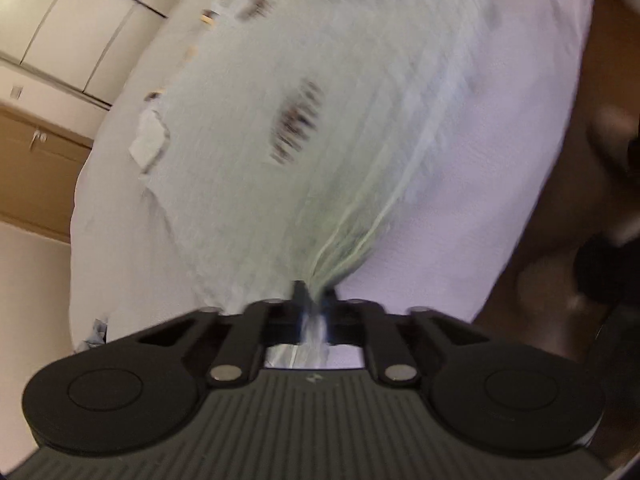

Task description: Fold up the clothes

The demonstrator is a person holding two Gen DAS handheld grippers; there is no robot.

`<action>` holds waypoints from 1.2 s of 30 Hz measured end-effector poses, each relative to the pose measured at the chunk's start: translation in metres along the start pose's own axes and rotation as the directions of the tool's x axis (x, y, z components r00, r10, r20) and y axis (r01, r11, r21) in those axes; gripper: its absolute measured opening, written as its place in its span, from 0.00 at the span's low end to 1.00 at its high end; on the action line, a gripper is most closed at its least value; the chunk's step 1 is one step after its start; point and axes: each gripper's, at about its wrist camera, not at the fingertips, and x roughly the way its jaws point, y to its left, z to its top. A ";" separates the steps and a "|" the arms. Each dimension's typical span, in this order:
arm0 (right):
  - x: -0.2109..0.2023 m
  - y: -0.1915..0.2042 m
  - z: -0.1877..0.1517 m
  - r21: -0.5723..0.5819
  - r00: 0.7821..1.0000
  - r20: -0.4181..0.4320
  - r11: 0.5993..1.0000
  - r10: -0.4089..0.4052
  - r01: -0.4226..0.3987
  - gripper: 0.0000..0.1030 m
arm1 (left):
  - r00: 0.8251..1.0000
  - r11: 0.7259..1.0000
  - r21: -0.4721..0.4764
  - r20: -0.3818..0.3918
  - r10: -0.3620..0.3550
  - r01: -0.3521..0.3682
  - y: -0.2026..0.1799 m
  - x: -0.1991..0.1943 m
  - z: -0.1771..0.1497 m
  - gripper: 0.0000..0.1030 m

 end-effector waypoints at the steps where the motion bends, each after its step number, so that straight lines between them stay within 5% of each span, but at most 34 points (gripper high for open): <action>1: 0.001 0.000 0.000 -0.007 1.000 0.009 1.000 0.002 -0.001 0.94 | 1.000 1.000 -0.018 0.016 -0.006 0.007 0.011 -0.006 0.003 0.04; 8: 0.029 0.025 0.007 -0.155 0.993 0.085 0.986 0.081 -0.067 0.93 | 0.971 0.962 -0.135 0.018 -0.237 0.237 0.089 0.033 0.025 0.04; 16: 0.066 0.069 0.006 -0.345 0.986 0.143 0.938 0.083 -0.029 0.93 | 0.871 0.835 -0.262 0.049 -0.489 0.484 0.179 0.082 0.052 0.04; 20: 0.083 0.077 -0.003 -0.392 0.987 0.160 0.919 0.012 0.053 0.93 | 0.844 0.813 -0.244 0.048 -0.534 0.529 0.194 0.113 0.059 0.05; 28: 0.096 0.049 -0.050 -0.422 0.975 0.160 0.881 -0.157 0.212 0.88 | 0.832 0.817 -0.183 0.013 -0.554 0.547 0.185 0.148 0.066 0.05; 33: 0.104 0.034 -0.074 -0.437 0.967 0.173 0.865 -0.189 0.248 0.85 | 0.837 0.817 -0.212 0.008 -0.547 0.536 0.181 0.153 0.064 0.07; 36: 0.116 0.036 -0.073 -0.473 0.967 0.196 0.849 -0.161 0.237 0.74 | 0.849 0.832 -0.201 0.001 -0.528 0.518 0.179 0.149 0.065 0.07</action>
